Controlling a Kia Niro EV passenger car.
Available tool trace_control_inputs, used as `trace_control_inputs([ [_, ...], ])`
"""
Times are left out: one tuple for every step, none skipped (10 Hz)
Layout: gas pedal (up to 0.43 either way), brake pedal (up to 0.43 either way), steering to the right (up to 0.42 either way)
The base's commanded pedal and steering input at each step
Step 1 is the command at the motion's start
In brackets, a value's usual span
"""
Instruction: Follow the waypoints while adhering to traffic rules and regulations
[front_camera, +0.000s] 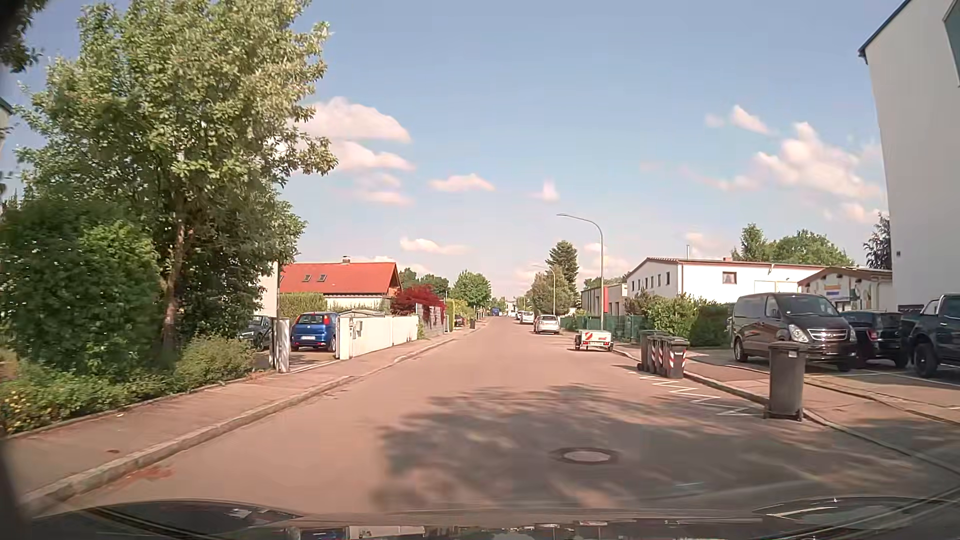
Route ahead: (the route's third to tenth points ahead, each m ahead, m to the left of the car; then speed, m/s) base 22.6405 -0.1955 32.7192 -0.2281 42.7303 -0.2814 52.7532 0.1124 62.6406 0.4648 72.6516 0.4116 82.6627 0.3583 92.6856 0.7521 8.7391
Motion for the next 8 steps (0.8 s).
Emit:
trace_control_inputs([
  [0.059, 0.012, 0.003],
  [0.059, 0.012, 0.003],
  [0.059, 0.012, 0.003],
  [0.059, 0.012, 0.003],
  [0.059, 0.018, 0.001],
  [0.047, 0.012, 0.0],
  [0.047, 0.012, -0.001],
  [0.047, 0.018, -0.003],
])
